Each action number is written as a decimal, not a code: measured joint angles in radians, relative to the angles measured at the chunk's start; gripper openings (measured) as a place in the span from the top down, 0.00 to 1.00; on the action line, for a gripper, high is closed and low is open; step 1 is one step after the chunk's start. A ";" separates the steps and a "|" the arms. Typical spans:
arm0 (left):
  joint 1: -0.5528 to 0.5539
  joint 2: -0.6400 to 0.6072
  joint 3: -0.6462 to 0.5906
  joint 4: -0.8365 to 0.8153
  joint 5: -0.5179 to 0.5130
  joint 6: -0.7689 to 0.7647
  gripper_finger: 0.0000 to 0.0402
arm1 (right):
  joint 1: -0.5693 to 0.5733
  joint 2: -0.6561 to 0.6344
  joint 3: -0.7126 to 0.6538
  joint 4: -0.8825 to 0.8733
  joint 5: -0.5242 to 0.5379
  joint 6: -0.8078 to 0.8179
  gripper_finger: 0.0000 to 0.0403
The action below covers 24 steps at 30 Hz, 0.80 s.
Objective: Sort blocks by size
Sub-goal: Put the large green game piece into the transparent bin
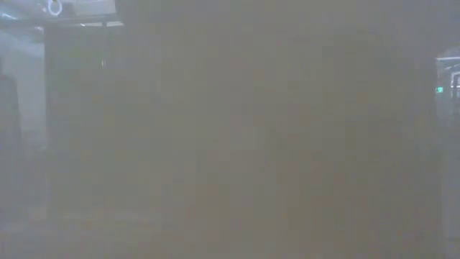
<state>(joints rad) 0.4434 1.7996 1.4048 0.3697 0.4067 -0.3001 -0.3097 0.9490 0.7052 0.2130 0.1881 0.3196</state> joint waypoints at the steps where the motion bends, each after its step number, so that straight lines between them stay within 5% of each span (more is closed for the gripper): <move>1: 0.009 -0.001 0.000 -0.008 -0.001 0.014 0.38 | -0.015 -0.001 0.000 -0.011 -0.003 0.003 0.72; 18: 0.100 -0.030 0.001 -0.183 -0.061 0.177 0.38 | -0.427 0.005 0.000 -0.554 0.072 0.216 0.72; 24: 0.100 -0.030 0.001 -0.181 -0.110 0.221 0.38 | -0.506 0.107 0.000 -0.659 -0.006 0.283 0.72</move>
<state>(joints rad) 0.5432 1.7699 1.4055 0.1891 0.2966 -0.0790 -0.8159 1.0563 0.7052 -0.4455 0.1819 0.6028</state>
